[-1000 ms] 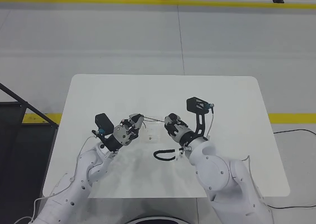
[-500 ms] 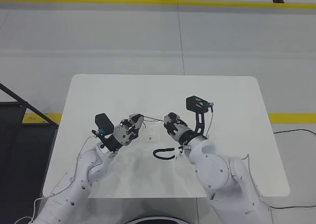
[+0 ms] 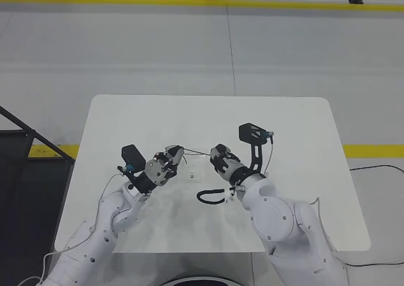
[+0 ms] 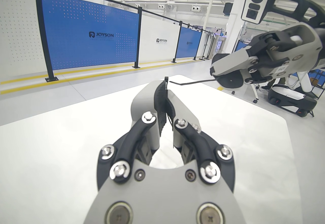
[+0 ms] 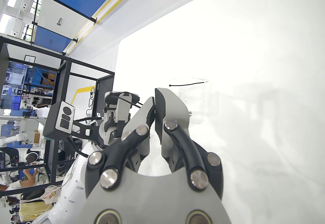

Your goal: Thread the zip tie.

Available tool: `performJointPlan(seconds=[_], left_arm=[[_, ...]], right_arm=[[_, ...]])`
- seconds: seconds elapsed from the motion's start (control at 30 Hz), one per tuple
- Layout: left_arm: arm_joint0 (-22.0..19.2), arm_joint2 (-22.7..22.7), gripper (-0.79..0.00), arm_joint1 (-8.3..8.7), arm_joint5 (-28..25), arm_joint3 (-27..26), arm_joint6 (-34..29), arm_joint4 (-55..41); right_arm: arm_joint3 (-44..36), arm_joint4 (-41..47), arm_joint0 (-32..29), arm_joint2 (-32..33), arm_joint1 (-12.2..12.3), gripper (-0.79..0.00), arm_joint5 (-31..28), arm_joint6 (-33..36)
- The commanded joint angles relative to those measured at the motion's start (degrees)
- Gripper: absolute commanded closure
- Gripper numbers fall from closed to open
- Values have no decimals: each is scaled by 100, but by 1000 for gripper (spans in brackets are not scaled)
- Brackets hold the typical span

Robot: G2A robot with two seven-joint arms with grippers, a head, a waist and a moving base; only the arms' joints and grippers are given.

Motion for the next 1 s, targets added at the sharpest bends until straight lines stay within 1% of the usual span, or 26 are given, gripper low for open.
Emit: performJointPlan(seconds=[0.0, 0.97], left_arm=[[0, 0, 0, 0, 0, 0, 0, 0], [0, 0, 0, 0, 0, 0, 0, 0]], right_arm=[[5, 15, 3, 11, -4, 0, 1, -2], [86, 33, 88, 11, -62, 0, 29, 48]])
